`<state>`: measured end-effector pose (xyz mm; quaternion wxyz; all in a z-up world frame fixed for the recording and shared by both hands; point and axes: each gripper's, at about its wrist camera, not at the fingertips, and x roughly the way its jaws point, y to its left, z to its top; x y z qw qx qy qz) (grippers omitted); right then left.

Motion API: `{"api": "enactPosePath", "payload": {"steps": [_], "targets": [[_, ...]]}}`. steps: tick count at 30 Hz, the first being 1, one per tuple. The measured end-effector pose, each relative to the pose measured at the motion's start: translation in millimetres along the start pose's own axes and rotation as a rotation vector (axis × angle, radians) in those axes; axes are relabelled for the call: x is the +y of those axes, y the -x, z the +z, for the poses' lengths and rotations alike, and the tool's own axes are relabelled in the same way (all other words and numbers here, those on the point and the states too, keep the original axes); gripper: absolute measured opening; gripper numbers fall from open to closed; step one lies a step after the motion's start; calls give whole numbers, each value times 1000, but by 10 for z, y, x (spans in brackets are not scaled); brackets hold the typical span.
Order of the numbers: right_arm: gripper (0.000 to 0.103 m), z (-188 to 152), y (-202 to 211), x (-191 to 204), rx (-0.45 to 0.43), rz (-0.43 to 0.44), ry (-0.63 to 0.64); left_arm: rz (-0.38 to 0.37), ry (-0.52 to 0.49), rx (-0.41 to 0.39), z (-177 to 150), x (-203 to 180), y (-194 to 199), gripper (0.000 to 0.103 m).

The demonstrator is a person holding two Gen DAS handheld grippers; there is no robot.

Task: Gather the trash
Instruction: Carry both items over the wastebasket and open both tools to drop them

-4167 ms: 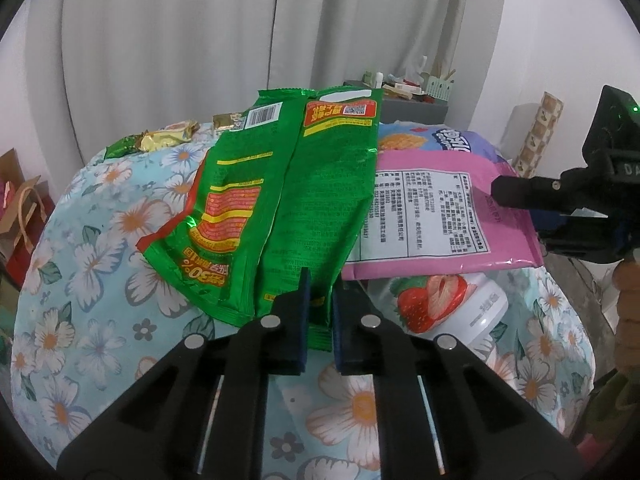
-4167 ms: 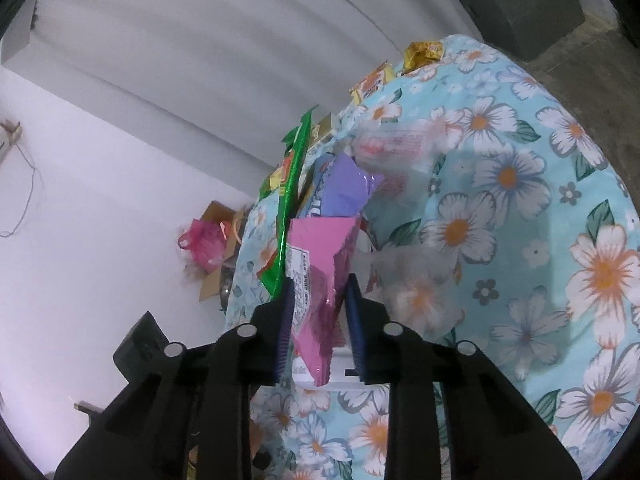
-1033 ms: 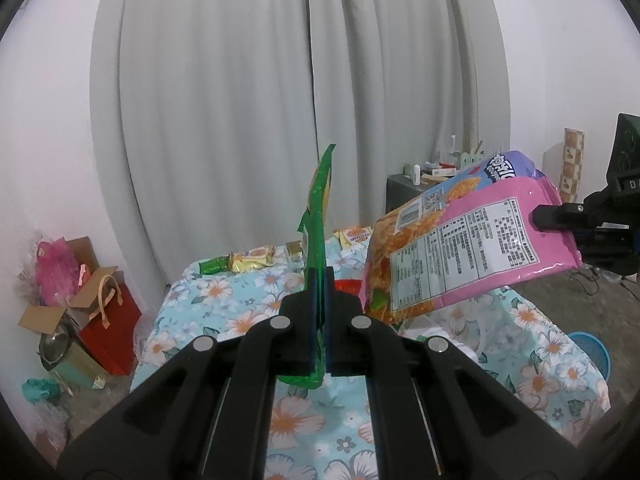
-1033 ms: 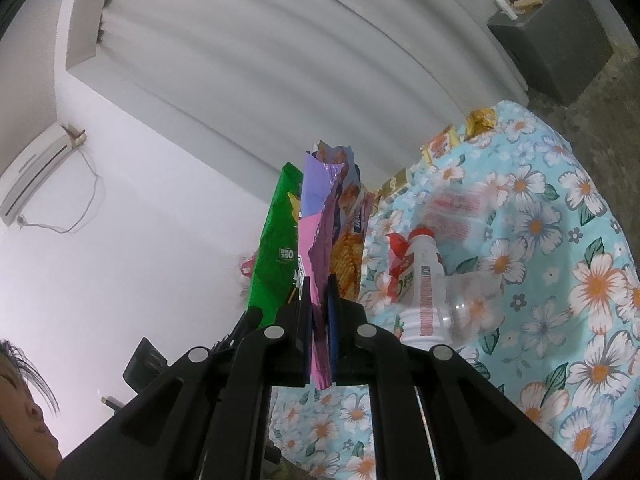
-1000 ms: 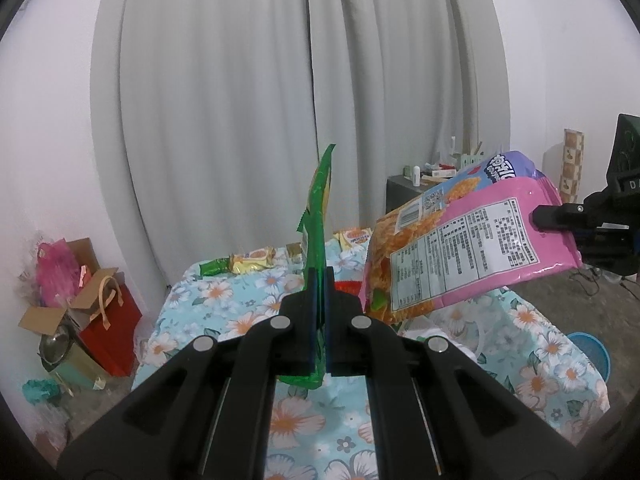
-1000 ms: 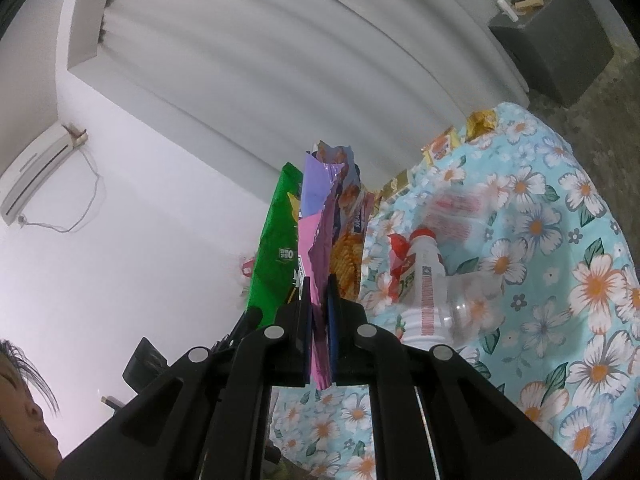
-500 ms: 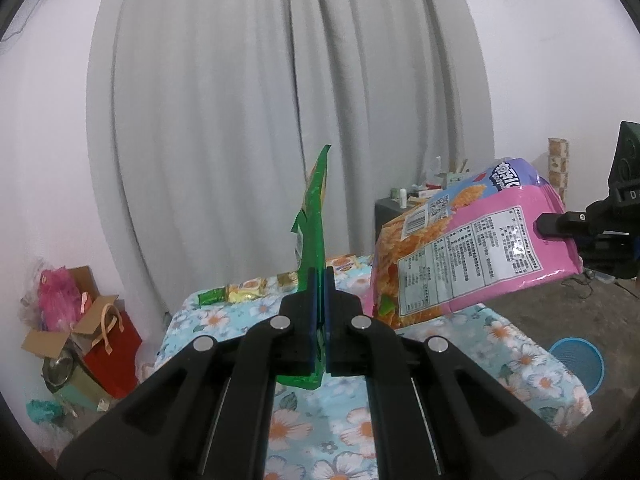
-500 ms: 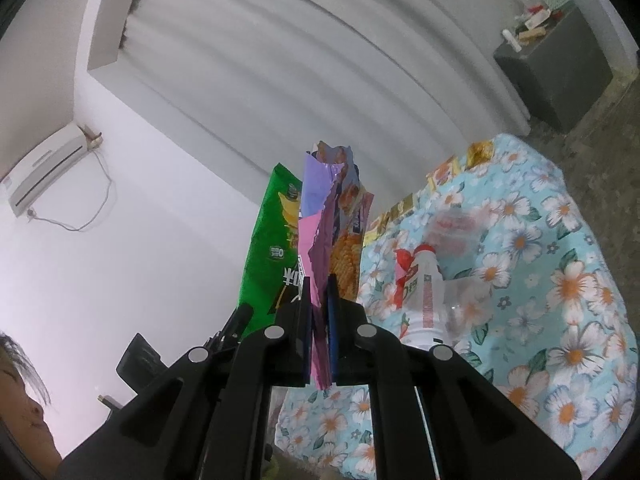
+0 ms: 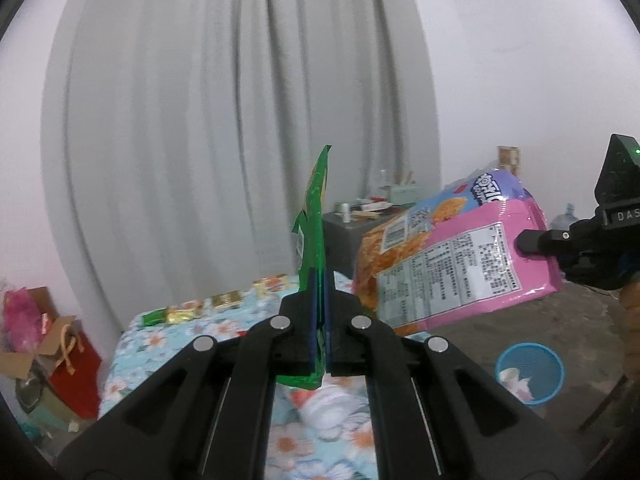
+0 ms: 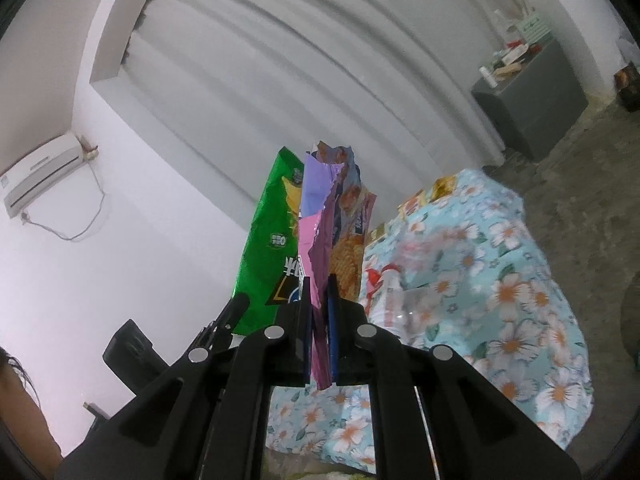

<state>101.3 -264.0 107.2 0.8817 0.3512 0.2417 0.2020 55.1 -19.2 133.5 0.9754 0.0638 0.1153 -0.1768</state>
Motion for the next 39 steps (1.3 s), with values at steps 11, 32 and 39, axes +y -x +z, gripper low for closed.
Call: {"api": "enactPosePath", "payload": {"steps": [11,32,39], "targets": [[6,-2,571,-264,-94,-84,-38,-141,-38,-14,196,-435,-173,1],[6,-211,1909,-1300,-351,-420,-252,-603,-94,215,297,-2001,-1413,1],[7,-410,2092,-1901,-404,-566,-381,-705,-188,333,36,-2860,-1929,1]]}}
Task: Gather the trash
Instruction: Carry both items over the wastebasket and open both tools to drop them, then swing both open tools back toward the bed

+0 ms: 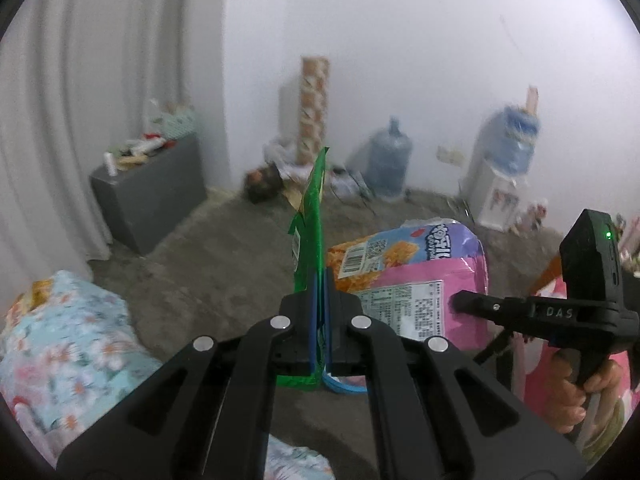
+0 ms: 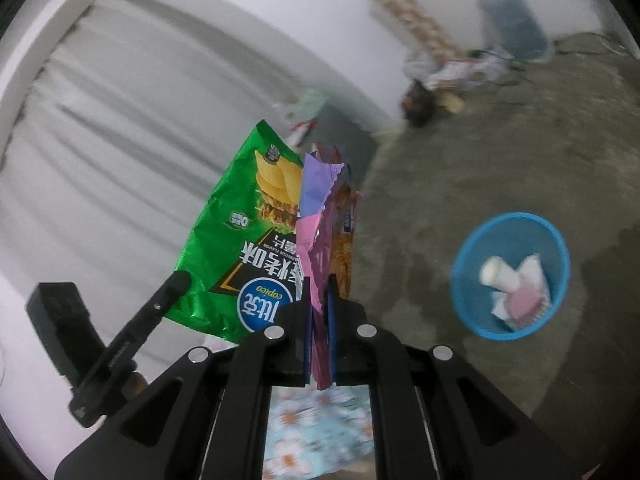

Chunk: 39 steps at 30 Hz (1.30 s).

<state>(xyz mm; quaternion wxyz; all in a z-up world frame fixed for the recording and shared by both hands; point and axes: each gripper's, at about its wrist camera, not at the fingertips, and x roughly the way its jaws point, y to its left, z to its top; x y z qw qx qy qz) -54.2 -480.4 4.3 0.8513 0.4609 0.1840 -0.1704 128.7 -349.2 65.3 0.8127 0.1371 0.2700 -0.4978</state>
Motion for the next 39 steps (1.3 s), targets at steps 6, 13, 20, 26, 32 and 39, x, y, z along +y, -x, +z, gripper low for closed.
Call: {"api": "enactPosePath", "payload": {"steps": [6,13,20,26,32,39], "targets": [[7,71,-301,-648,22,-64,-138,-71,-26,153,-92,-359,-977,1],[8,57,-646,-1523,37,-54,-319,-86,-32,286,-332,-627,-1881,2],[46,-160,-1093,-2587,89,-211,-510,-94,53,413,-639,-716,-2692,43],[50,-387,-1092,-3004,117,-404,-586,-95,143,452,-790,-566,-2714,47],[52,-196,-1044,-2675,106,-475,-451,-75,144,357,-479,-408,-2175,63],[58,-6,-1021,-2197,116,-453,-306,-17,146,266,-205,-162,-1158,77]]}}
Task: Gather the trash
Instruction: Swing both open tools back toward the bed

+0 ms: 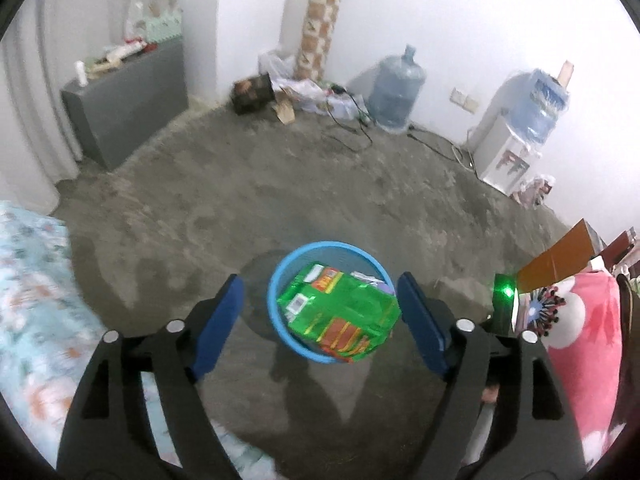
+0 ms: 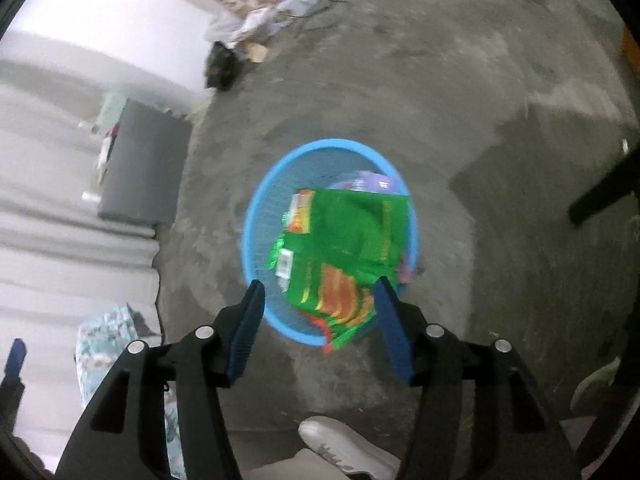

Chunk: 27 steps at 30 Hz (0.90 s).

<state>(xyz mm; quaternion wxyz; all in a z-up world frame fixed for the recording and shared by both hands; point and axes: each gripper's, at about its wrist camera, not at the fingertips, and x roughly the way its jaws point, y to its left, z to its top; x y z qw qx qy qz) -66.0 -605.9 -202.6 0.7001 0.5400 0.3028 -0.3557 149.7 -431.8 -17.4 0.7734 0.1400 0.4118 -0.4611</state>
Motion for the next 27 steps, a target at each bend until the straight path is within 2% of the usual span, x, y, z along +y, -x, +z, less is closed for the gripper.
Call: {"api": "enactPosePath", "payload": {"steps": [2,5,10,15,18,23,27], "targets": [[60,-42,91,184,-12,9,58,24,9,-27,-72,108,322,83],[65,-108,262,453,-29,48,138,67,51,-89,-312,368,889,84],[73,-340,603,914,-68,123,299,179,186,-196,-972,964,1813,86],[75,-701,742,1347,-51,159,451,410,331,-300,-1799,1548,2667,88],[75,-963,739,1610,5,194,512,491,429,-314,-2213,1831,2997,89],[75,-1482,709,2164,121,251,613,569,562,-323,-2758,2220,3300,89],[75,-1956,753,2700,198,304,712,609,625,-315,-2994,2416,3402,89]]}}
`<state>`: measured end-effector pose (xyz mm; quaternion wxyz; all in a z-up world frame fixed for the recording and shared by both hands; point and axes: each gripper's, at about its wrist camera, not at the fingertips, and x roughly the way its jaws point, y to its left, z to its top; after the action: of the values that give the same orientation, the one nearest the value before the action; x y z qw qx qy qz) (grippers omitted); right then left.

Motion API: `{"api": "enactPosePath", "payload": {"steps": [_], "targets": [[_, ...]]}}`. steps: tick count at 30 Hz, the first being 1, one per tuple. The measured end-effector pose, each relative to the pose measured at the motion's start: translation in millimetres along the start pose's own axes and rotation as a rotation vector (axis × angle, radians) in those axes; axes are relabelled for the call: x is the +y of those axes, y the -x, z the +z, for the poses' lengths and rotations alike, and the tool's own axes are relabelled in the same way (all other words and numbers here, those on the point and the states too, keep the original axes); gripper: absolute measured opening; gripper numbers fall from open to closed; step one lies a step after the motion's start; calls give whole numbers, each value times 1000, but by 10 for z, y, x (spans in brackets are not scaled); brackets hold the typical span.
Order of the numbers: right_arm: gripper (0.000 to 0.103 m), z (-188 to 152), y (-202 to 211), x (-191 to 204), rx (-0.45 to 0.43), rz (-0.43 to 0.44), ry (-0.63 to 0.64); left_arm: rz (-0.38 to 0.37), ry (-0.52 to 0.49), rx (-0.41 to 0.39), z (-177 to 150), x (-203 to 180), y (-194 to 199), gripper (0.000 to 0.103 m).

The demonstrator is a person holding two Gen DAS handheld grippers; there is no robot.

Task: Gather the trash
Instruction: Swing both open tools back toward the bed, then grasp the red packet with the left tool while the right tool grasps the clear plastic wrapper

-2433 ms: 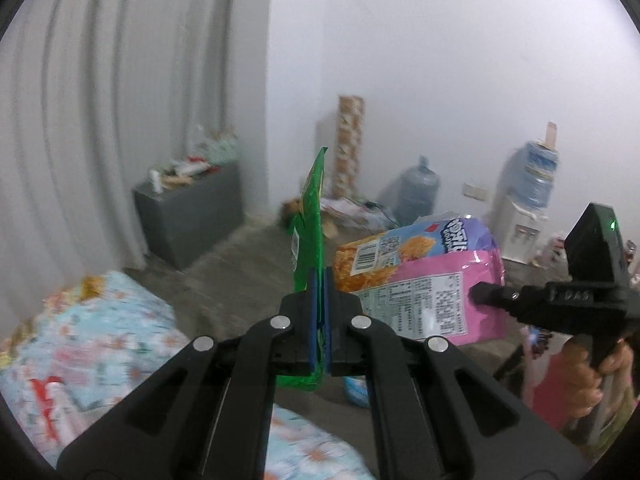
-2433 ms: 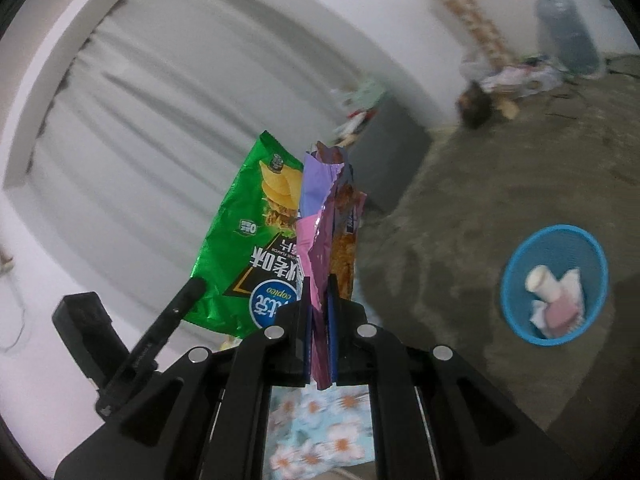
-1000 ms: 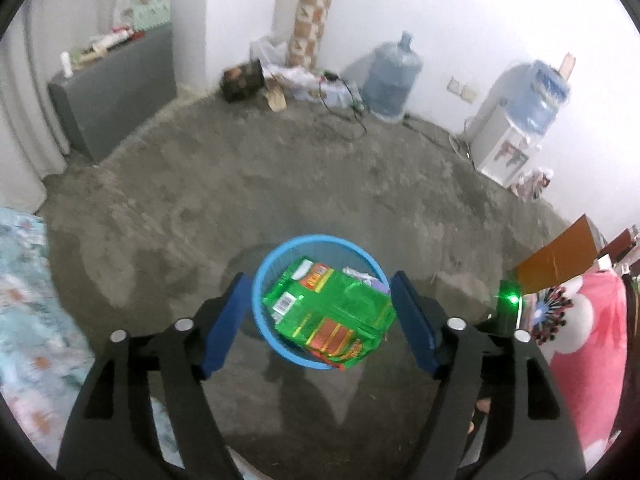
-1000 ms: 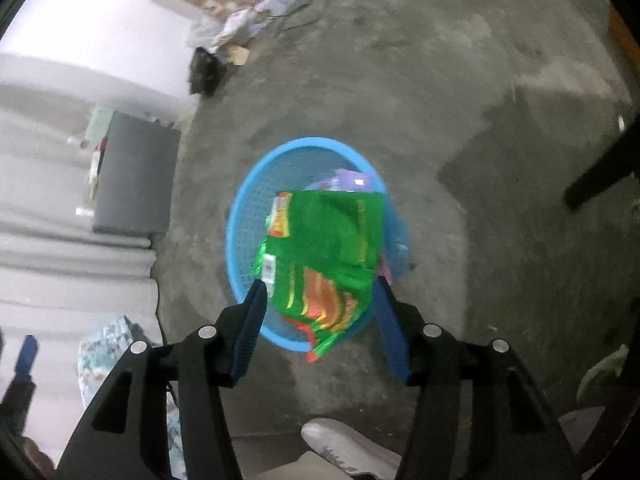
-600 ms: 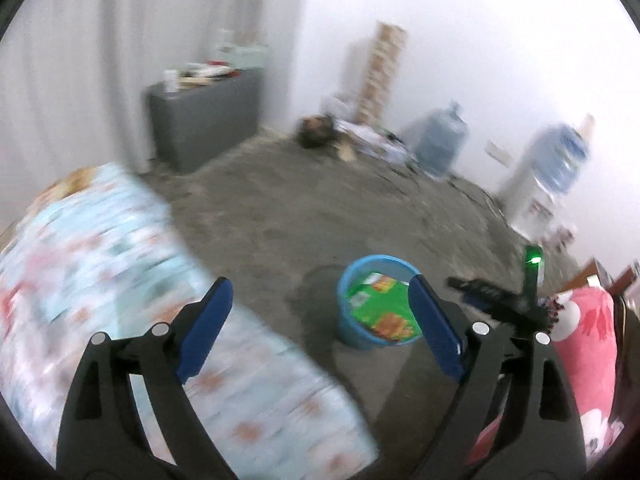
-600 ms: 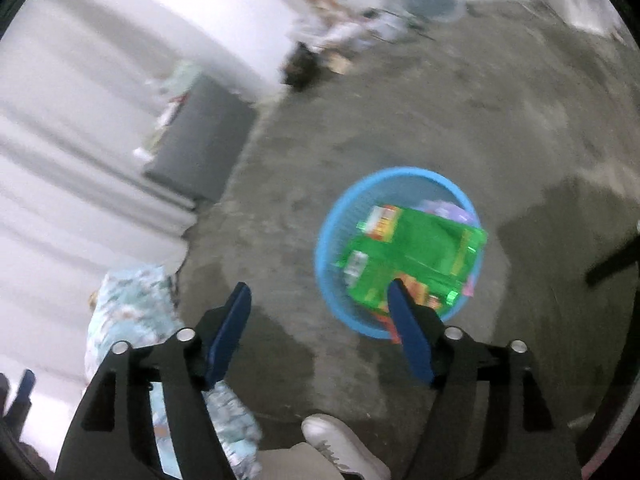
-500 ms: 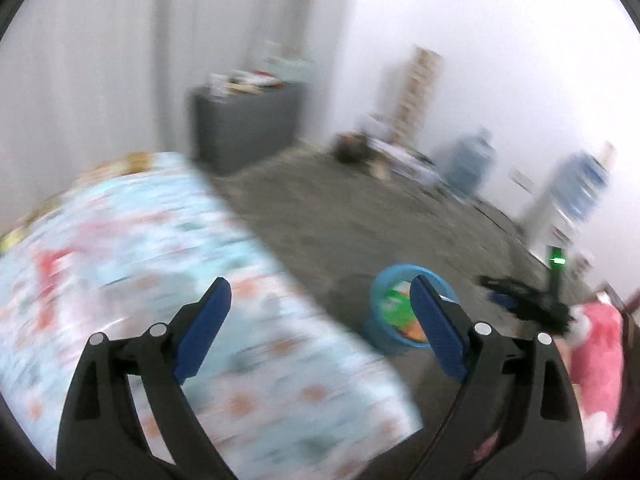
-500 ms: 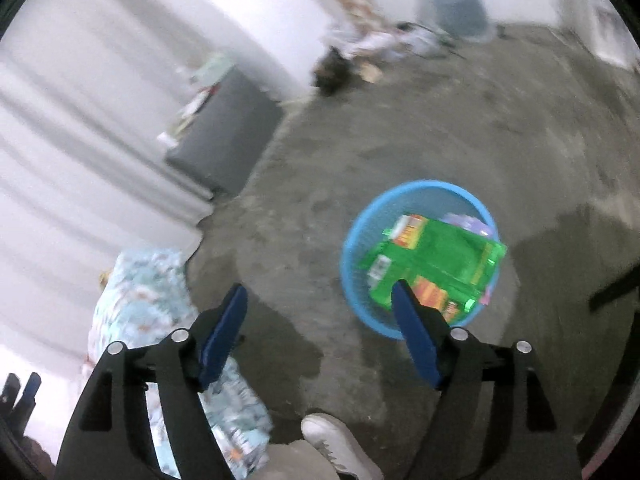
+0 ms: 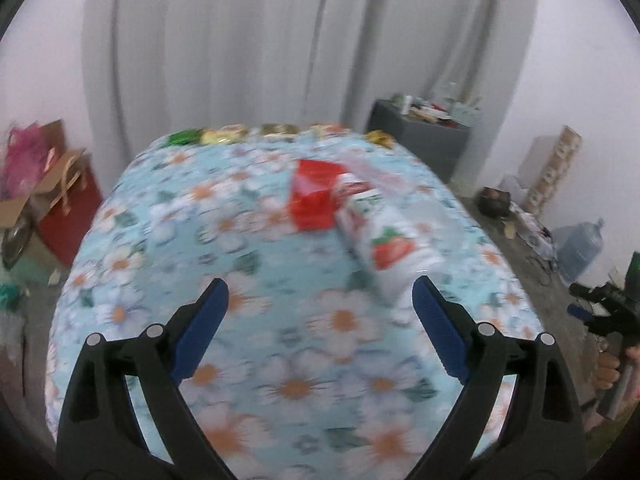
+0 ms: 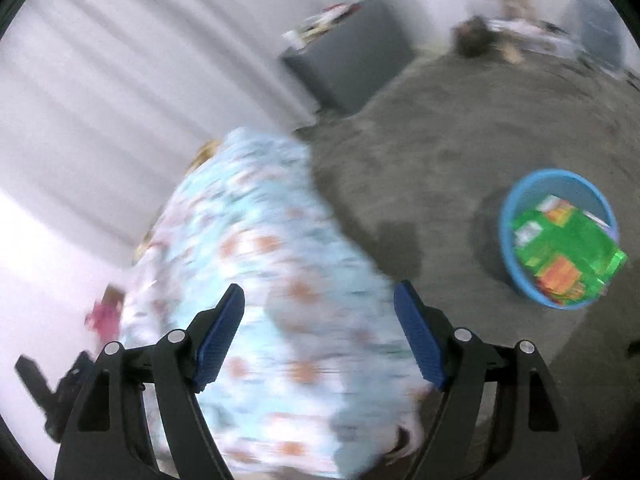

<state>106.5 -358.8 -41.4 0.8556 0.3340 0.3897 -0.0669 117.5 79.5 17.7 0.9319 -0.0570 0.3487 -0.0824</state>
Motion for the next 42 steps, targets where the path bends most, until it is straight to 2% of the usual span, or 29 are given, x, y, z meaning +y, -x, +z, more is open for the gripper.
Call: {"api": "enactPosePath", "payload": {"steps": [4,7,10,13,15,21,24,27,30,33,42], "targets": [[75,7,-249,706,71,89,61,29,3,10,0,240,2,89],[75,-9,-431,1141,101,108,107,22,17,14,7,406,-21,89],[75,-5,-603,1492,124,103,145,21,30,17,21,563,-42,89],[75,95,-737,1718,136,96,163,17,58,24,46,738,-101,89],[75,204,-825,1810,150,121,143,7,85,26,85,847,-157,89],[75,594,-1265,1925,236,224,20,-87,138,22,334,998,-439,89],[75,776,-1599,1950,309,245,-20,-138,93,59,443,890,-677,89],[75,860,-1911,1864,381,227,-83,-162,28,88,481,721,-883,88],[75,874,-2193,1750,449,220,-148,-169,-65,107,498,504,-1115,81],[72,884,-2379,1677,489,226,-181,-167,-116,126,511,380,-1315,76],[67,906,-2693,1627,551,279,-200,-189,-93,196,583,368,-1779,69]]}}
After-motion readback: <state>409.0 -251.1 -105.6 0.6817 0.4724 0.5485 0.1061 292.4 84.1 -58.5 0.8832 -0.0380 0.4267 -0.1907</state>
